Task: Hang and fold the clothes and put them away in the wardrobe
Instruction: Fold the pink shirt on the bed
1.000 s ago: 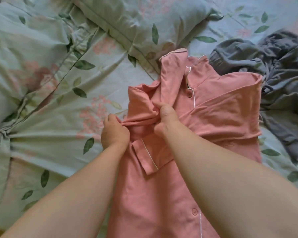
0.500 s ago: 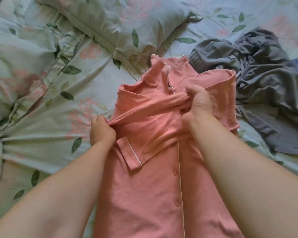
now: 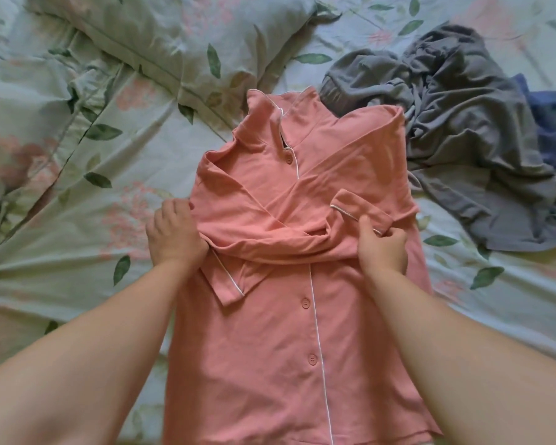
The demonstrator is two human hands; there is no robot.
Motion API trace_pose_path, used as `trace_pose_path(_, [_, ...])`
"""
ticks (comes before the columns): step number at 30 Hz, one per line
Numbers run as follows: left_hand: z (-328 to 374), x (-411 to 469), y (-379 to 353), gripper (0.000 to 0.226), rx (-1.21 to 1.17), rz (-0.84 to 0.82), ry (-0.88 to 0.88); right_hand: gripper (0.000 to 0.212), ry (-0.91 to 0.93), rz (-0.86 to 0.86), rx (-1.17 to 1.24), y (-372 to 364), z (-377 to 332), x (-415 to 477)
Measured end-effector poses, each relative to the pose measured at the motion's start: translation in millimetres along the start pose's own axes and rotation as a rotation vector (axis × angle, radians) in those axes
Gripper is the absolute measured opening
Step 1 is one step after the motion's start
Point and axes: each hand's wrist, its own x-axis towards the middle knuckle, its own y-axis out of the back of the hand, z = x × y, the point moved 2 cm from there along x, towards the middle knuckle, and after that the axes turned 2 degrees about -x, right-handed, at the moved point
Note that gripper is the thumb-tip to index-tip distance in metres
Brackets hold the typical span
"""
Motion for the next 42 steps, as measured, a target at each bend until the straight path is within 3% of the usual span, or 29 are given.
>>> trace_pose_path(2, [5,4,4,0.044,0.044,-0.017,-0.063,0.078,0.032,0.047,-0.072,3,-8,-2])
trace_pose_path(4, [10,9,7,0.041,0.103,-0.064,-0.120,0.074,0.078,0.052,-0.137,8,-19,0])
trace_pose_path(7, [15,16,13,0.035,0.217,-0.114,-0.170,0.054,0.237,-0.073,-0.381,15,-31,4])
trace_pose_path(10, [26,23,22,0.036,0.264,-0.100,-0.221,0.028,0.471,-0.081,-0.542,29,-35,9])
trace_pose_path(13, [41,36,29,0.037,0.245,-0.044,-0.264,0.024,0.657,-0.120,-0.423,44,-33,16])
trace_pose_path(16, [60,53,32,0.052,0.243,-0.060,-0.411,0.025,0.763,0.052,-0.284,59,-24,13])
trace_pose_path(19, [73,70,30,0.059,0.346,-0.179,-0.556,0.030,0.660,0.008,-0.286,55,2,13])
trace_pose_path(22, [74,85,26,0.042,0.455,-0.282,-0.497,0.029,0.386,-0.117,-0.242,49,21,23])
trace_pose_path(25, [69,100,24,0.035,0.507,-0.327,-0.440,0.028,0.240,-0.160,-0.252,48,20,28])
trace_pose_path(29, [63,121,29,0.036,0.614,-0.287,-0.348,0.015,0.399,-0.150,-0.240,48,5,26])
trace_pose_path(31, [55,131,31,0.037,0.584,-0.265,-0.239,0.031,0.509,-0.133,-0.233,46,-5,29])
trace_pose_path(34, [41,143,29,0.036,0.486,-0.266,-0.127,0.033,0.575,-0.009,-0.101,42,-22,26])
trace_pose_path(37, [31,151,23,0.035,0.347,-0.252,-0.028,0.025,0.457,0.090,0.031,35,-25,24])
trace_pose_path(42, [27,149,11,0.035,0.287,-0.311,-0.005,0.022,0.188,-0.023,-0.031,22,-10,36])
